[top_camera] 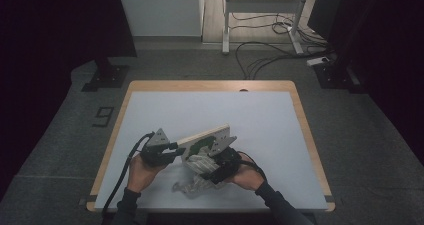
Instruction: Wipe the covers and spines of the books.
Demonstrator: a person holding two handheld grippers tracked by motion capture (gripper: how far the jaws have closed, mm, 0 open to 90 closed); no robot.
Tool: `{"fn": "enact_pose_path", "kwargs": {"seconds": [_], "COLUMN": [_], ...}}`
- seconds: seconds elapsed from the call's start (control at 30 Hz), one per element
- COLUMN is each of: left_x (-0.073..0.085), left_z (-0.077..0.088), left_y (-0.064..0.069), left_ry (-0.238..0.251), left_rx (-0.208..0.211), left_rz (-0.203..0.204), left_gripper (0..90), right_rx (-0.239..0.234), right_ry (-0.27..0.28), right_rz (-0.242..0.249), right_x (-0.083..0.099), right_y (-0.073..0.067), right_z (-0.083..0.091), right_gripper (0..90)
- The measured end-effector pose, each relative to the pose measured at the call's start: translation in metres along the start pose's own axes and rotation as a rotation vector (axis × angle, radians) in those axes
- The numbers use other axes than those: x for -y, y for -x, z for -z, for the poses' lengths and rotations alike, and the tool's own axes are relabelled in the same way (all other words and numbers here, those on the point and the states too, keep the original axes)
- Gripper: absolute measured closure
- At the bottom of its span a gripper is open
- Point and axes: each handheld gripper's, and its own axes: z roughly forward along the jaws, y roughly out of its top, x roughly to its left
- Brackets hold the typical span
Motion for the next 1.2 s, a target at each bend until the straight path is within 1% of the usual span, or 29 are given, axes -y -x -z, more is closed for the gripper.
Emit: {"fn": "enact_pose_path", "kwargs": {"seconds": [0.07, 0.13, 0.2, 0.3, 0.4, 0.6, 0.7, 0.8, 0.9, 1.0, 1.2], "left_x": [0.000, 0.000, 0.000, 0.000, 0.000, 0.000, 0.000, 0.000, 0.000, 0.000, 0.003], "left_z": [0.000, 0.000, 0.001, 0.002, 0.002, 0.002, 0.002, 0.001, 0.001, 0.001, 0.001], "left_y": [0.000, 0.000, 0.000, 0.000, 0.000, 0.000, 0.000, 0.000, 0.000, 0.001, 0.000], "left_ry": [0.002, 0.005, 0.006, 0.008, 0.009, 0.009, 0.009, 0.008, 0.005, -0.004, -0.002], "left_rx": [-0.001, -0.001, 0.000, 0.002, 0.003, 0.008, 0.009, 0.011, 0.015, 0.019, 0.024], "left_rz": [0.001, 0.002, 0.002, 0.002, 0.003, 0.004, 0.004, 0.004, 0.004, 0.002, 0.012], "left_gripper": [68.4, 68.4, 68.4, 68.4, 68.7, 69.0, 69.0, 69.0, 68.7, 67.8, 65.7], "right_rx": [-0.005, 0.011, 0.024, 0.056, 0.091, 0.181, 0.231, 0.259, 0.255, 0.249, 0.217], "right_ry": [0.013, 0.020, 0.032, 0.050, 0.069, 0.091, 0.089, 0.086, 0.084, 0.085, 0.106], "right_rz": [-0.007, 0.001, -0.001, -0.020, -0.043, -0.105, -0.123, -0.140, -0.158, -0.163, -0.172], "right_x": [-0.002, -0.004, -0.005, -0.004, -0.001, 0.010, 0.015, 0.018, 0.019, 0.017, 0.015], "right_y": [0.000, 0.000, 0.002, 0.007, 0.015, 0.036, 0.046, 0.056, 0.064, 0.072, 0.086], "right_z": [0.005, 0.010, 0.016, 0.025, 0.035, 0.052, 0.055, 0.053, 0.047, 0.039, 0.030], "right_gripper": [18.7, 18.7, 18.7, 19.2, 19.5, 20.3, 20.2, 19.1, 17.7, 16.6, 16.4]}}
